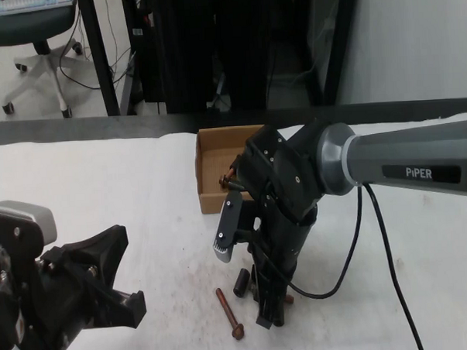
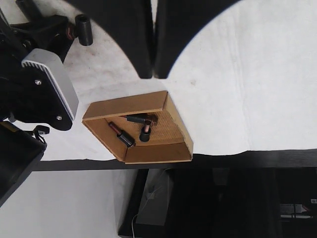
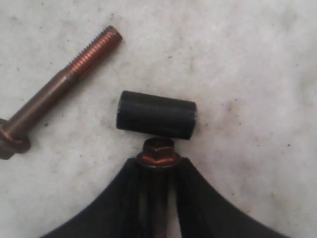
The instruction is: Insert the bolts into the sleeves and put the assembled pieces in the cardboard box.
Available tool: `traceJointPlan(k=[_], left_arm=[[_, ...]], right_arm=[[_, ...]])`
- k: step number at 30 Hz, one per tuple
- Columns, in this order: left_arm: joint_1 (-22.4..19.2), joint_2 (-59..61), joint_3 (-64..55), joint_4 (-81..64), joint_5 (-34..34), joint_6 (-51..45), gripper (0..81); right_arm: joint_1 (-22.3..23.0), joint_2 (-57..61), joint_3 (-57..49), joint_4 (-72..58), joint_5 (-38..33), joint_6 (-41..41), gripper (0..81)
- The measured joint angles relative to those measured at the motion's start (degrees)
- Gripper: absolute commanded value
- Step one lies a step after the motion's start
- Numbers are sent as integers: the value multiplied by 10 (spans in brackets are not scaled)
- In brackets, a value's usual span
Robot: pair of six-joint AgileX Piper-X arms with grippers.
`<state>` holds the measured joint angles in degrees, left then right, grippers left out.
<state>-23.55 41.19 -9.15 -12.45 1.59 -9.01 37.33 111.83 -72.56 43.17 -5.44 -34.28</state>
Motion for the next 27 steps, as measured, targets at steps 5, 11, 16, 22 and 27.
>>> traceJointPlan(k=[5, 11, 16, 22, 27], left_arm=[[0, 0, 0, 4, 0, 0, 1], [0, 0, 0, 4, 0, 0, 1], [0, 0, 0, 4, 0, 0, 1], [0, -7, -5, 6, 13, -6, 1], [0, -14, -38, 32, 65, -12, 1]], right_arm=[[0, 0, 0, -16, 3, 0, 183], [0, 2, 1, -19, 3, -1, 8], [0, 4, -1, -11, 3, 1, 8], [-2, -9, 1, 2, 27, 44, 8], [-31, -78, 4, 12, 65, 68, 8]])
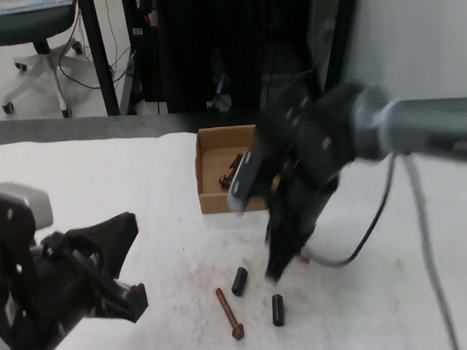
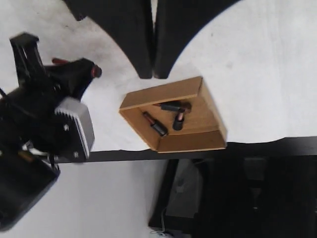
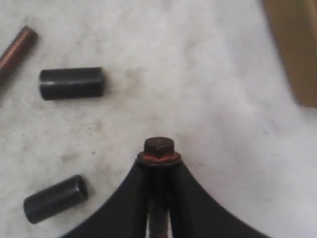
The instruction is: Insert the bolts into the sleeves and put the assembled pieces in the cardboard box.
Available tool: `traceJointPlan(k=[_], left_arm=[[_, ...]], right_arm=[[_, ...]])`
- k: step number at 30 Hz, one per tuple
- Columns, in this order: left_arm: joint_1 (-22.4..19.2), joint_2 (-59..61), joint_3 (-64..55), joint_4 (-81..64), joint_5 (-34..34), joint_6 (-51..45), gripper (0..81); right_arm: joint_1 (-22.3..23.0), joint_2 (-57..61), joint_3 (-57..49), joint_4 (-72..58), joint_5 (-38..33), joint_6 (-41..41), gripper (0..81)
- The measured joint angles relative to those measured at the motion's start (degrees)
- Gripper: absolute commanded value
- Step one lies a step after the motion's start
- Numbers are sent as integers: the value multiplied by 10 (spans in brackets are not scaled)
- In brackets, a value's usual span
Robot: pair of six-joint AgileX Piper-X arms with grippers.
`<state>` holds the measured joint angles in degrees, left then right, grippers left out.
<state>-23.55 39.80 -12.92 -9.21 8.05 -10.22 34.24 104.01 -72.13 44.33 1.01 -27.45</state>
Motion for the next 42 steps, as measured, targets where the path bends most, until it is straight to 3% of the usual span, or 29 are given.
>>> traceJointPlan(k=[8, 15, 17, 22, 24, 27, 32, 36, 42], left_arm=[[0, 90, -93, 117, 152, -5, 1], [0, 348, -282, 190, 282, -44, 7], [-3, 423, -367, 245, 303, -48, 47], [-20, 563, -535, 400, 321, -29, 261], [-35, 614, -610, 477, 322, -4, 295], [-63, 671, -701, 562, 309, 29, 295], [-107, 703, -748, 623, 249, 60, 295], [-138, 703, -754, 661, 145, 98, 295], [-145, 711, -754, 695, 10, 102, 295]], right_arm=[[-87, -154, -1, -1, 3, 145, 8], [-165, -250, -1, 1, 5, 170, 8], [-183, -278, -1, 1, 4, 172, 8], [-199, -307, -1, 8, -18, 172, 8], [-199, -308, -1, 16, -33, 172, 8], [-199, -308, -1, 22, -47, 174, 8], [-199, -308, -1, 29, -53, 180, 8], [-199, -308, -1, 33, -53, 186, 8], [-199, -308, -1, 33, -62, 185, 8]])
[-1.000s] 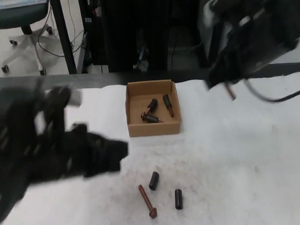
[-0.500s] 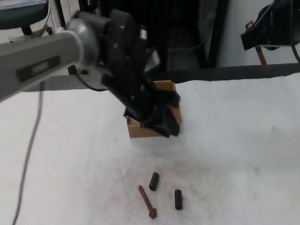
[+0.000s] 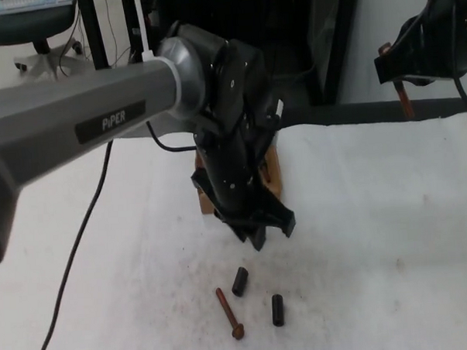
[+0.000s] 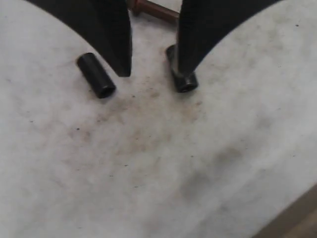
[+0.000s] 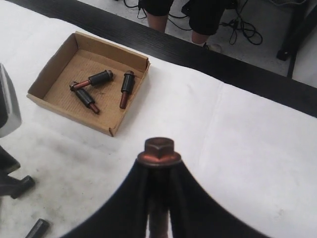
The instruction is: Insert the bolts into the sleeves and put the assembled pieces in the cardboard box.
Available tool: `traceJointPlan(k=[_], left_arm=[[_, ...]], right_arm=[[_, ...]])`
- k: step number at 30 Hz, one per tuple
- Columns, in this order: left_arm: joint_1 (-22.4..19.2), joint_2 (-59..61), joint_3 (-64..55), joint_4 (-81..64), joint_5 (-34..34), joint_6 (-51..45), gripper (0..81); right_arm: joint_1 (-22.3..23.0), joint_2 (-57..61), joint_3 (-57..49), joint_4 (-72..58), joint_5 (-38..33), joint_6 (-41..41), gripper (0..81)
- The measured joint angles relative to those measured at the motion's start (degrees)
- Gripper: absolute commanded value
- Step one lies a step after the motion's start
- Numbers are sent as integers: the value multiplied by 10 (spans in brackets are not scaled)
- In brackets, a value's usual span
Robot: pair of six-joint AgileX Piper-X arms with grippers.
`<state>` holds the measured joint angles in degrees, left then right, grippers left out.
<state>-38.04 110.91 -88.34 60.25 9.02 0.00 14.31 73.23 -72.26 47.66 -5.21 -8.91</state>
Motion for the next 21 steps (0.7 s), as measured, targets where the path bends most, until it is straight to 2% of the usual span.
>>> traceJointPlan(k=[4, 21], left_arm=[[0, 13, 0, 21, -27, -18, 322], [-3, 30, 0, 60, -25, -30, 328]], right_arm=[[0, 0, 0, 4, -12, 2, 8], [0, 0, 0, 13, -16, 29, 8]])
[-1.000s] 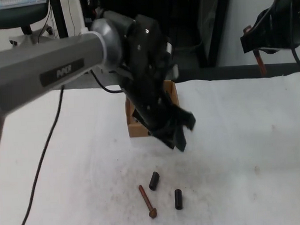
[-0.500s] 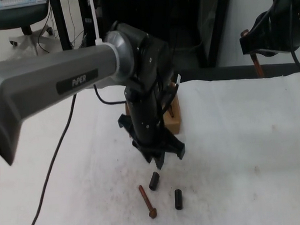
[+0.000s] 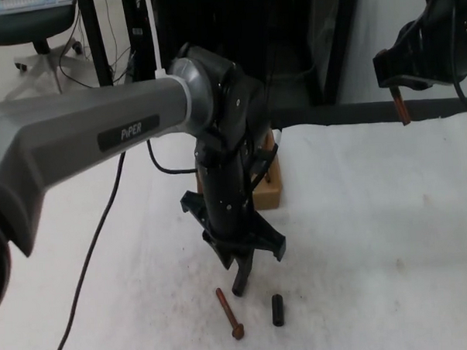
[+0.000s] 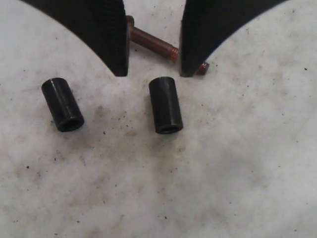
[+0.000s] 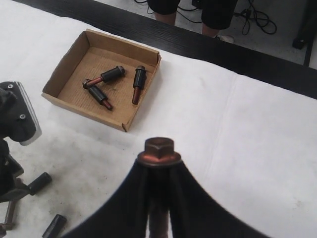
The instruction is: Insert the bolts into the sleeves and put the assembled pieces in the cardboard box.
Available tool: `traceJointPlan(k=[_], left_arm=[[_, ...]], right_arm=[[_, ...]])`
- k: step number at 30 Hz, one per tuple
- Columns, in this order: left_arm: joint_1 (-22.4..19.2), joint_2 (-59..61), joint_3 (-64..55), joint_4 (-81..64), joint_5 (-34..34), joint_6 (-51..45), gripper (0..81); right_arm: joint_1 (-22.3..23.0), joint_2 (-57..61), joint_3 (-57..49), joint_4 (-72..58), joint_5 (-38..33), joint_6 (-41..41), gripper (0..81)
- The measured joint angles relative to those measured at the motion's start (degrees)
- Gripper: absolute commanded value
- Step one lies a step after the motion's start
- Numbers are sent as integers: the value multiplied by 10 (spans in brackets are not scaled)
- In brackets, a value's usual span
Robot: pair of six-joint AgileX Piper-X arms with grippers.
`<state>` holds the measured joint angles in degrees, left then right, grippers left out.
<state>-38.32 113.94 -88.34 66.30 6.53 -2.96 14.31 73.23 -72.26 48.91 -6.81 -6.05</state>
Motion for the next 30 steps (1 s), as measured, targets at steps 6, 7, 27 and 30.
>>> traceJointPlan(k=[6, 7, 27, 30], left_arm=[[-7, 14, 0, -17, 4, 0, 328], [-7, 14, 1, -33, 4, 0, 328], [-8, 44, 1, -29, 8, 0, 328], [-8, 46, 1, -29, 8, 0, 328]], right_arm=[[0, 0, 0, 0, 0, 0, 8], [0, 0, 0, 0, 0, 0, 8], [0, 0, 0, 0, 0, 0, 8], [0, 0, 0, 0, 0, 0, 8]])
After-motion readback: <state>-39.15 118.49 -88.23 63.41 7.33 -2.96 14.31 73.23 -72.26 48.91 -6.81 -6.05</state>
